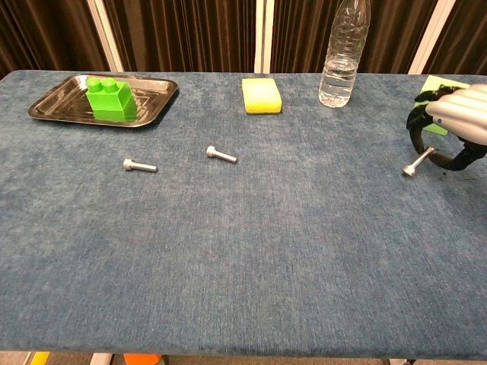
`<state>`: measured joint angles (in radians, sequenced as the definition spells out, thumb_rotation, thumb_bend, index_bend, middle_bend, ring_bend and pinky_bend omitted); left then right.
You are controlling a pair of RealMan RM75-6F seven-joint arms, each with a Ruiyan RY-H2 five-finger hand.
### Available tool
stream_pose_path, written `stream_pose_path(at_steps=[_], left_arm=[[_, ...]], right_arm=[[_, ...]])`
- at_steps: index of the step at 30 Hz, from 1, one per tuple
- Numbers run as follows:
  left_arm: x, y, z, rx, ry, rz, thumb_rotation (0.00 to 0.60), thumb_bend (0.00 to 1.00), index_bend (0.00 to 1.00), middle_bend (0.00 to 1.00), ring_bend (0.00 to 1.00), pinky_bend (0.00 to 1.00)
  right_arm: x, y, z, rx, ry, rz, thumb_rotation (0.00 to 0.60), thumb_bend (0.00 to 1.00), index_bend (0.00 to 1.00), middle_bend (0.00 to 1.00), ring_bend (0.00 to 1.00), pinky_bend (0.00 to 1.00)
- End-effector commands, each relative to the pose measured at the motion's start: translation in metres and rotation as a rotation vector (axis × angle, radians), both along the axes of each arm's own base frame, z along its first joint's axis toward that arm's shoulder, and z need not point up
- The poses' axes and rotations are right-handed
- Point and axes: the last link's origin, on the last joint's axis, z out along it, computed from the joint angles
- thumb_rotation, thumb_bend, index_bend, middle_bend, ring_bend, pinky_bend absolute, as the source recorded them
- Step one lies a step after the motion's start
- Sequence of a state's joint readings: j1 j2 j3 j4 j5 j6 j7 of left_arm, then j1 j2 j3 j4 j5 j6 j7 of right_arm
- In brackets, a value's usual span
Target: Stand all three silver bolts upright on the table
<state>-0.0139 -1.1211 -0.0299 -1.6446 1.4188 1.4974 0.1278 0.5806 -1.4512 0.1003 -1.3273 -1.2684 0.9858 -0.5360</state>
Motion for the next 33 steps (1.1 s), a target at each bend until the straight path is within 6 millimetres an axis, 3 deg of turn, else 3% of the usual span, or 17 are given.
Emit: stream_pose_path(at_steps=[1,14,33], left_arm=[[-0.001,0.0,0.0,0.0,-0.001,0.001,0.6,0.0,0.18,0.07,0.0,0.0],[-0.003,-0.001,-0.002,-0.005,-0.005,0.009,0.6,0.0,0.18,0.07,0.0,0.0],[-0.003,-0.003,-0.002,-0.006,-0.009,0.008,0.6,0.0,0.18,0.07,0.0,0.0]], right_arm=[[0.012,-0.005,0.006,-0.024,0.161,0.118,0.6,0.38,0.55,0.24,0.03,0.04],[0.015,-0.008,-0.008,-0.069,0.377,0.27,0.6,0.38,0.55,0.24,0.01,0.0],[0.01,0.001,-0.019,-0.07,0.387,0.264,0.6,0.38,0.46,0.23,0.0,0.0]])
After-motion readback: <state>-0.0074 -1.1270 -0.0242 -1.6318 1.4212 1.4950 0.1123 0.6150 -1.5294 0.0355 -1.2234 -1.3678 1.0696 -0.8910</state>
